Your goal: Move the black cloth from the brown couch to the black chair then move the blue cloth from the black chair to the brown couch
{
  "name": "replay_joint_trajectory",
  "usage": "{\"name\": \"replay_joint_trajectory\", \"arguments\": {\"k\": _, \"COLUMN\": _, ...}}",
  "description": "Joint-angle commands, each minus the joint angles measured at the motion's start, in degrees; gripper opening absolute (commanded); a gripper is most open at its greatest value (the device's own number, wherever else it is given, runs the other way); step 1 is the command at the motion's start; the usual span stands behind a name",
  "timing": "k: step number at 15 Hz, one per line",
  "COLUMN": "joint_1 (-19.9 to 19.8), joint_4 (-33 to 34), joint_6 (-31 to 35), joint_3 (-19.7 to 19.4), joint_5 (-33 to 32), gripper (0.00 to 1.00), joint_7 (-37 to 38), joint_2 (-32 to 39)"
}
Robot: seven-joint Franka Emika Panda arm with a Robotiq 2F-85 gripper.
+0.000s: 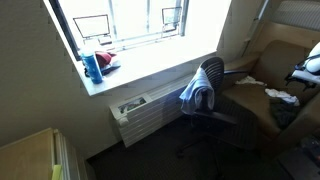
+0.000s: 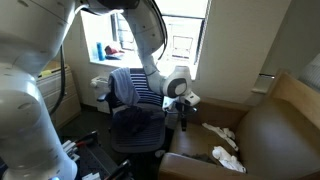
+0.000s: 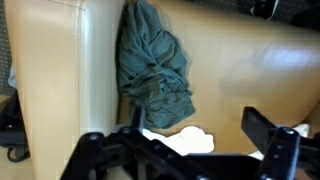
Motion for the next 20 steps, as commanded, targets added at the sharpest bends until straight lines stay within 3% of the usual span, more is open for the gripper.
{"name": "replay_joint_trajectory", "arguments": {"k": 1, "joint_1": 2.1, "joint_4": 1.9, "joint_6": 0.2, "joint_3": -2.2, "joint_5": 4.3, "gripper": 1.00, "joint_7": -2.7, "joint_2": 2.9}}
{"name": "replay_joint_trajectory", "arguments": {"k": 5, "joint_1": 3.9, "joint_4": 1.9, "joint_6": 2.0, "joint_3": -3.5, "joint_5": 4.4, "gripper": 1.00, "joint_7": -2.0, "joint_2": 3.1}}
{"name": "replay_joint_trajectory", "arguments": {"k": 8, "joint_1": 3.5, "joint_4": 7.7, "joint_6": -0.8, "joint_3": -2.8, "joint_5": 12.5, "gripper": 1.00, "joint_7": 4.9, "joint_2": 9.3}}
{"name": "replay_joint_trajectory", "arguments": {"k": 10, "joint_1": 3.7, "joint_4": 10.7, "joint_6": 1.4, "joint_3": -2.6, "joint_5": 16.9, "gripper": 1.00, "joint_7": 8.9, "joint_2": 13.2}}
{"name": "replay_joint_trajectory", "arguments": {"k": 13, "joint_1": 8.8, "joint_4": 17.1, "joint_6": 2.7, "joint_3": -6.5, "joint_5": 19.9, "gripper": 1.00, "joint_7": 19.2, "joint_2": 19.4}}
{"name": "replay_joint_trajectory", "arguments": {"k": 14, "joint_1": 5.5, "joint_4": 12.6, "joint_6": 2.5, "joint_3": -4.2, "joint_5": 18.2, "gripper": 1.00, "joint_7": 13.5, "joint_2": 15.5}}
{"name": "replay_joint_trajectory", "arguments": {"k": 18, "joint_1": 6.3, "joint_4": 14.0, "joint_6": 2.5, "joint_3": -4.7, "joint_5": 18.2, "gripper": 1.00, "joint_7": 14.6, "joint_2": 17.1}}
{"name": "replay_joint_trajectory", "arguments": {"k": 20, "joint_1": 9.4, "joint_4": 15.1, "joint_6": 0.6, "joint_3": -6.6, "joint_5": 18.3, "gripper": 1.00, "joint_7": 18.3, "joint_2": 19.1}}
